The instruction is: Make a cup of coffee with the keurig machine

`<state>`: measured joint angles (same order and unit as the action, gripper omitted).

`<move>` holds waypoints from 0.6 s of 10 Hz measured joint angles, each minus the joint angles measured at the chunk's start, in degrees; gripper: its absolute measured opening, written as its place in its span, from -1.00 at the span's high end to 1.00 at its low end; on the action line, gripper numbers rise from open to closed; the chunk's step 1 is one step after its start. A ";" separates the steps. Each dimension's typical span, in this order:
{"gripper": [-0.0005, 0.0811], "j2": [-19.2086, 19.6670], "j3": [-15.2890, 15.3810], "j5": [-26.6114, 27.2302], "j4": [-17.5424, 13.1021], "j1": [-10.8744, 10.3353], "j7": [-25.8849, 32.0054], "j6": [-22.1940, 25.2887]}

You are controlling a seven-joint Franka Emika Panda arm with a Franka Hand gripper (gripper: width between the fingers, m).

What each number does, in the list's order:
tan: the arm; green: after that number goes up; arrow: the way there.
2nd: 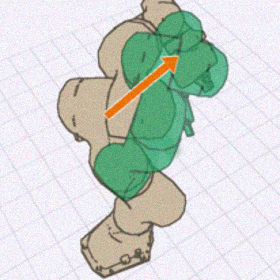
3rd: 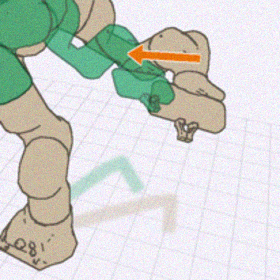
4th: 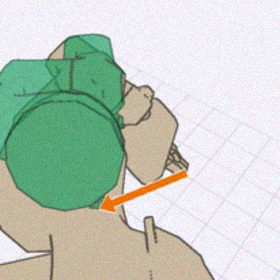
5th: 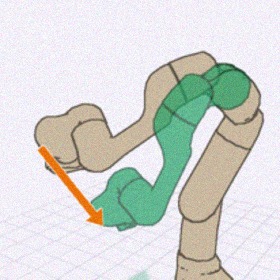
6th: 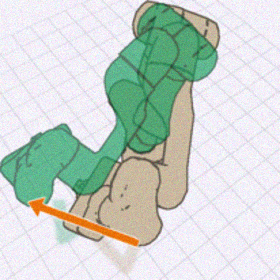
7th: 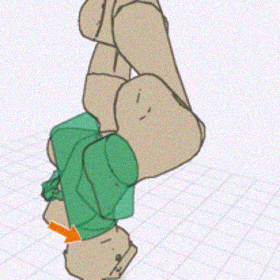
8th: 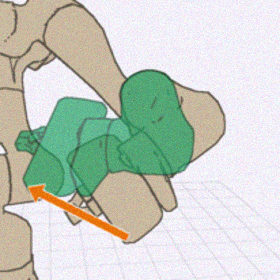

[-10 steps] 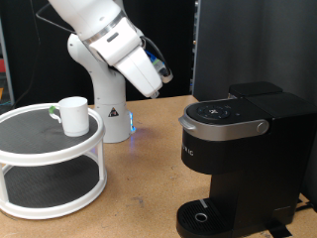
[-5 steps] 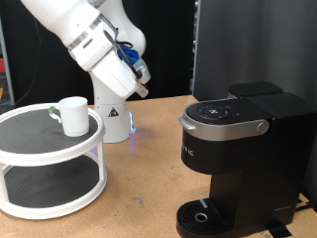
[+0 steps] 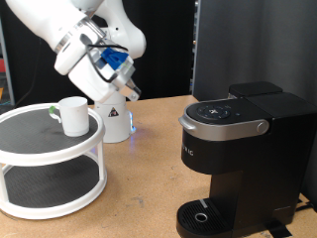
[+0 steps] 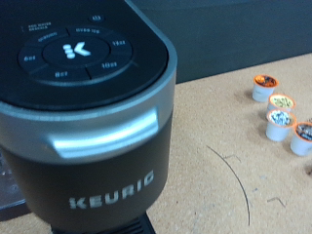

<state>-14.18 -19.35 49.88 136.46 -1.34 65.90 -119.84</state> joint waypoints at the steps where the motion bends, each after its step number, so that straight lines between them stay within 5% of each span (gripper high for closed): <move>1: 0.98 -0.08 -0.31 -0.18 0.00 0.50 -0.21 0.61; 4: 0.98 -0.01 -1.18 0.13 0.07 0.62 1.14 1.80; 6: 0.98 -0.07 -3.82 -2.02 0.03 2.10 3.56 6.63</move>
<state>-14.25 -23.17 47.86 136.48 0.77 69.45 -113.21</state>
